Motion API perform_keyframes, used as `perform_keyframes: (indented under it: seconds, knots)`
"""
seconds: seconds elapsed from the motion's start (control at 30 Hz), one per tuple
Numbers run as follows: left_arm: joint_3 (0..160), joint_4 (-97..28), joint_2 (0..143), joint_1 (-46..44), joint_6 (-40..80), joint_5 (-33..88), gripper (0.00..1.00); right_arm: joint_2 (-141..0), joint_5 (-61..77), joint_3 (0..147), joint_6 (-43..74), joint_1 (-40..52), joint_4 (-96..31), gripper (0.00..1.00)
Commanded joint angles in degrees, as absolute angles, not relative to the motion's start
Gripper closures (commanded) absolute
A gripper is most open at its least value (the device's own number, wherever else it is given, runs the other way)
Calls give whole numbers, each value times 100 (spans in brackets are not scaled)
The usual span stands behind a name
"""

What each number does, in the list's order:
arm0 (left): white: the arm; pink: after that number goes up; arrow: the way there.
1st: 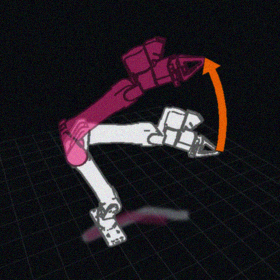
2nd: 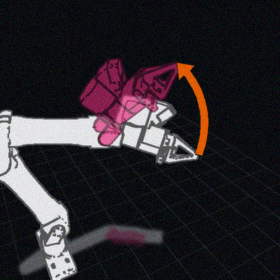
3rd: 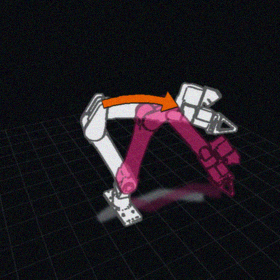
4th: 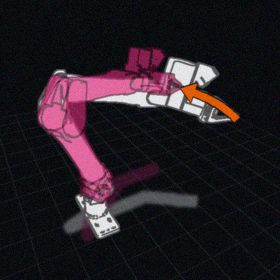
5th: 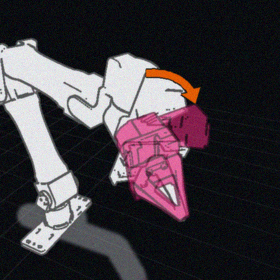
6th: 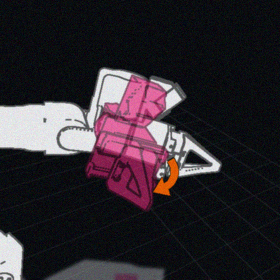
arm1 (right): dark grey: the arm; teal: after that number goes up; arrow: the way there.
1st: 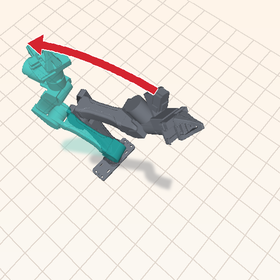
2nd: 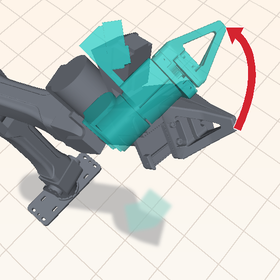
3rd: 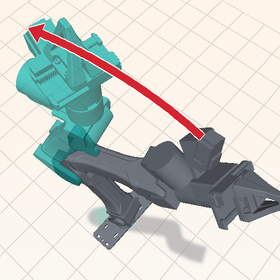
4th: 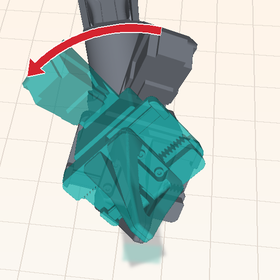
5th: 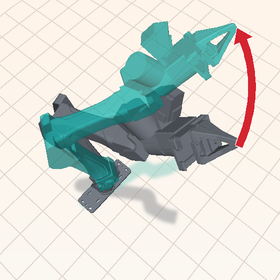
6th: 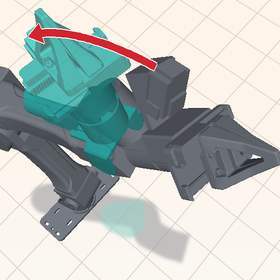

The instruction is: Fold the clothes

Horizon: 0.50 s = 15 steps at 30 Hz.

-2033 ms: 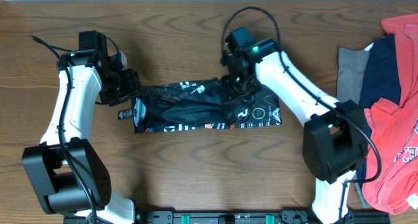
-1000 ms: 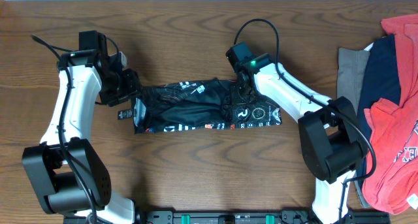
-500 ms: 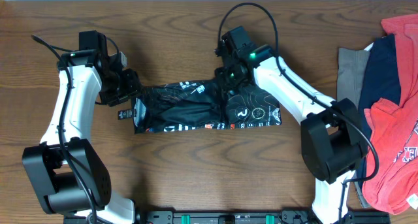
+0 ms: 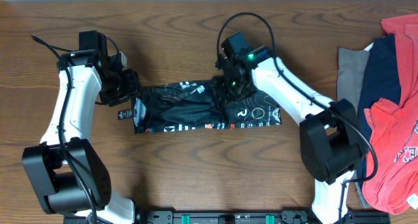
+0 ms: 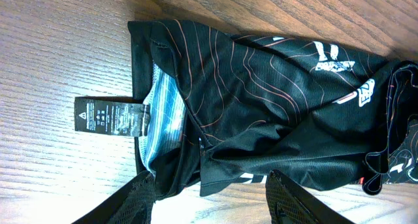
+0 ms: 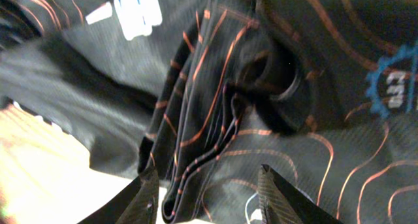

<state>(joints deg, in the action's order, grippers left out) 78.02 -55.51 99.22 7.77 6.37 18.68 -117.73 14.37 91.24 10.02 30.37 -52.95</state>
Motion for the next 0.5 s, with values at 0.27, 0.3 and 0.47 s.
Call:
perform_keyframes:
  seconds: [0.27, 0.3, 0.47]
  knots:
    - [7784, -5655, 9891, 808, 626, 1813, 43, -11778, 410, 8643, 1376, 3747, -5041, 77]
    - [7784, -5655, 9891, 808, 626, 1813, 44, -11778, 408, 8641, 1402, 3756, -5043, 84]
    - [7784, -5680, 9891, 808, 626, 1813, 44, -11778, 390, 8608, 1479, 3789, -5072, 99]
